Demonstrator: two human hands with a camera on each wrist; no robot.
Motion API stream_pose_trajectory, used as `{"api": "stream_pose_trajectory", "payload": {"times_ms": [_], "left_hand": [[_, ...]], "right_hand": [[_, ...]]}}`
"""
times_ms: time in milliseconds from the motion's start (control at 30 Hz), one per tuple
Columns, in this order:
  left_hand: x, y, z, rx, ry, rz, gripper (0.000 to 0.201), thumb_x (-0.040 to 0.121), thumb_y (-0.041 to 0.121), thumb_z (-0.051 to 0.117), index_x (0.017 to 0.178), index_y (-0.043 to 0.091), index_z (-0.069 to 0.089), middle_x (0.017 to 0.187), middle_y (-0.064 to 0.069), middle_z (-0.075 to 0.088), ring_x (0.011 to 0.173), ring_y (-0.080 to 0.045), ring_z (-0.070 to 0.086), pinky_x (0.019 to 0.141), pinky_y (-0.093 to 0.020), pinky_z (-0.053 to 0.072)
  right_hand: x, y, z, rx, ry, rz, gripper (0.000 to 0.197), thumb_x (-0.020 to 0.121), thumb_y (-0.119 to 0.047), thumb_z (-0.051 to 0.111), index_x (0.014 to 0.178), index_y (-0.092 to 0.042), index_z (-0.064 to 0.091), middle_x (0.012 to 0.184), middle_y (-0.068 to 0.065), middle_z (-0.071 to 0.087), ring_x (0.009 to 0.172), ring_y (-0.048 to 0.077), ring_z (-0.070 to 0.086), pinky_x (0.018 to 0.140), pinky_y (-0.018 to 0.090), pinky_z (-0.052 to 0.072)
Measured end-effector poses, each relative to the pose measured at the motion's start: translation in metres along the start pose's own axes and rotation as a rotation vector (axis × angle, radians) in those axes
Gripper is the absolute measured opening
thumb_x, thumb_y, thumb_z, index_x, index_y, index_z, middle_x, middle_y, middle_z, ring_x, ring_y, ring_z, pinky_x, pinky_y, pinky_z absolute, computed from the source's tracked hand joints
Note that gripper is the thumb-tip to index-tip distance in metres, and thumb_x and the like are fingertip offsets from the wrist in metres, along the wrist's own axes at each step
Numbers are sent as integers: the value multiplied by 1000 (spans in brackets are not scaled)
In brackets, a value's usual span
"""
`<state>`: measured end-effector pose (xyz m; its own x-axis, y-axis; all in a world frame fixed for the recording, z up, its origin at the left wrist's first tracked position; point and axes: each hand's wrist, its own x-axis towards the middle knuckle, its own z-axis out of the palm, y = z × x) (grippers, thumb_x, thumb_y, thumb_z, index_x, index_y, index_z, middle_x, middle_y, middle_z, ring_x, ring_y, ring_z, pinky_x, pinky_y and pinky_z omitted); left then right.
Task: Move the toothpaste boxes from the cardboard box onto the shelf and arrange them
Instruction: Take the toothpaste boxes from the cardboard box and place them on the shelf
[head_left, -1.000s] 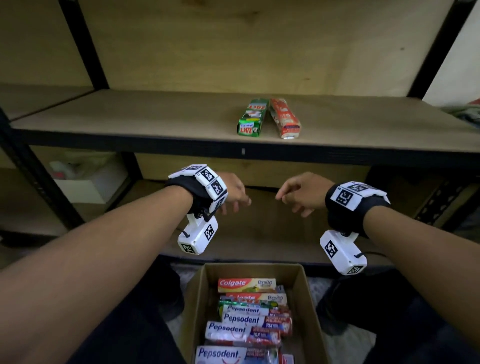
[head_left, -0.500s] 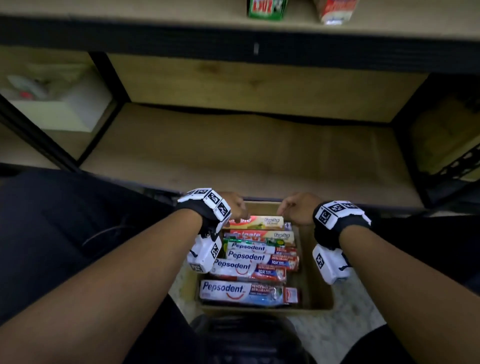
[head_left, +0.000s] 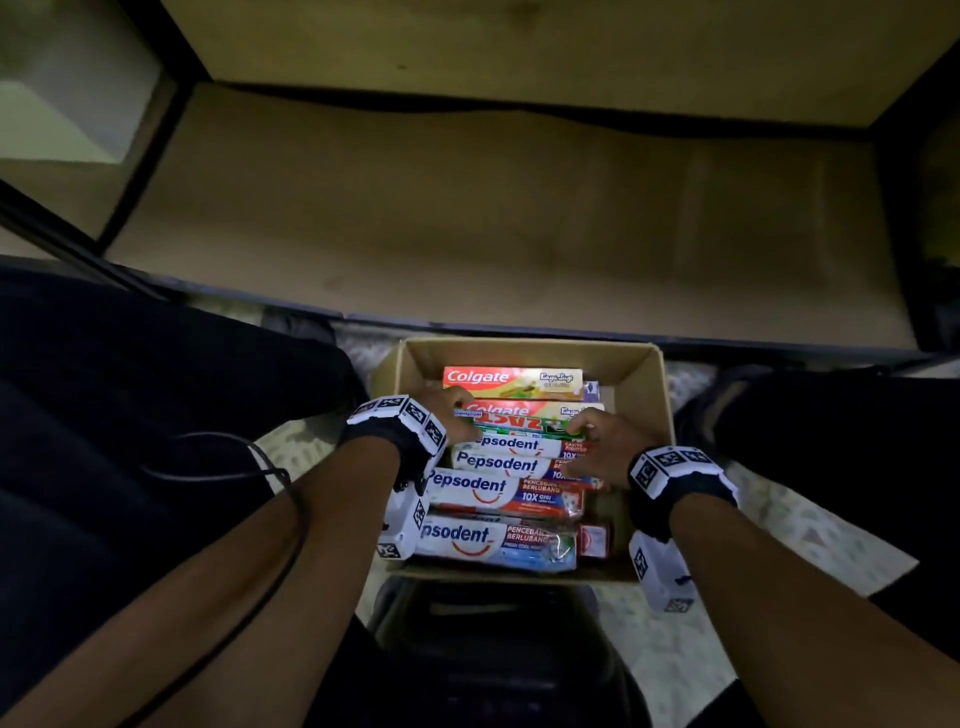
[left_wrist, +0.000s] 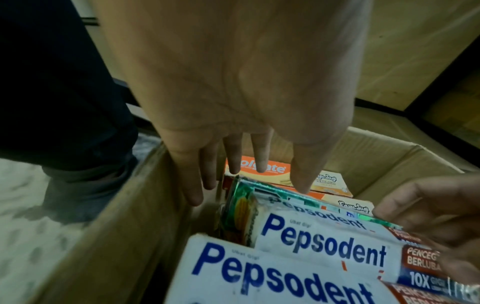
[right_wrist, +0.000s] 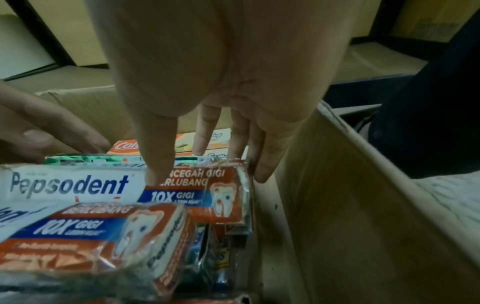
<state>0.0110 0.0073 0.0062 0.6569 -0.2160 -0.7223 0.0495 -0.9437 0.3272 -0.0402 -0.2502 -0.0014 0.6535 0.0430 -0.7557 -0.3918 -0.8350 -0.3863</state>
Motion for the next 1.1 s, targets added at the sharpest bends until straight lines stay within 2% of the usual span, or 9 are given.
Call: {"api": "stream_pose_trajectory", "payload": {"times_ms": [167, 300, 400, 567, 700, 800, 933, 1000, 1100], "left_hand": [[12, 5, 15, -147, -5, -12, 56, 89, 48, 65, 139, 29, 48, 145, -5, 48, 122, -26, 55, 95, -29, 46], [19, 1, 23, -172, 81, 15, 50, 91, 41, 66, 135, 19, 55, 140, -6, 53, 121, -24, 56, 85, -22, 40], [21, -2, 23, -207, 95, 41, 44, 89, 33, 71, 127, 14, 61, 130, -8, 60, 116, -27, 58, 83, -22, 40], [18, -5, 20, -279, 153, 143, 33, 80, 16, 80, 108, 3, 69, 107, -14, 68, 104, -30, 63, 80, -23, 42], [8, -2, 14, -238, 181, 197, 28, 79, 20, 81, 102, 8, 70, 98, -6, 59, 103, -29, 61, 87, -29, 44], [-1, -2, 8, -118, 193, 183, 34, 86, 26, 74, 116, 12, 66, 108, -7, 46, 104, -19, 49, 89, -22, 35], [-12, -7, -3, -70, 198, 121, 41, 87, 33, 72, 125, 22, 62, 127, -13, 47, 116, -28, 52, 102, -29, 37], [-20, -7, -9, -55, 238, 109, 40, 86, 34, 74, 122, 22, 64, 129, -12, 49, 118, -29, 52, 102, -29, 37], [-30, -8, -13, -68, 291, 69, 33, 82, 31, 78, 110, 16, 70, 114, -6, 60, 111, -25, 58, 94, -25, 41]], "right_hand": [[1, 4, 2, 54, -18, -47, 55, 62, -22, 87, 91, -43, 45, 108, -1, 68, 90, 20, 69, 80, 44, 60], [-10, 2, -2, 32, 8, -43, 55, 68, -9, 81, 100, -38, 47, 106, -3, 68, 86, 17, 68, 75, 35, 60], [-10, 2, -2, 42, 15, -30, 57, 70, 1, 78, 102, -37, 49, 109, -2, 67, 89, 19, 68, 74, 37, 61], [-16, 1, -3, 77, 55, 5, 57, 71, -2, 80, 105, -35, 49, 100, -7, 67, 82, 15, 68, 69, 33, 60], [-25, -2, -4, 104, 81, 42, 50, 72, 1, 81, 101, -29, 55, 96, -7, 65, 82, 14, 67, 55, 25, 53], [-33, -3, -5, 118, 113, 74, 37, 70, 1, 83, 87, -27, 65, 98, -4, 72, 82, 15, 69, 56, 23, 52], [-47, -2, -9, 151, 167, 113, 34, 67, -2, 86, 88, -25, 71, 96, -7, 73, 78, 11, 69, 51, 17, 47], [-55, -3, -14, 115, 189, 115, 33, 67, -6, 87, 89, -25, 72, 95, -8, 72, 79, 11, 69, 56, 18, 50], [-68, -3, -19, 99, 185, 137, 30, 68, -9, 88, 88, -25, 72, 97, -7, 72, 84, 11, 68, 67, 21, 52]]}}
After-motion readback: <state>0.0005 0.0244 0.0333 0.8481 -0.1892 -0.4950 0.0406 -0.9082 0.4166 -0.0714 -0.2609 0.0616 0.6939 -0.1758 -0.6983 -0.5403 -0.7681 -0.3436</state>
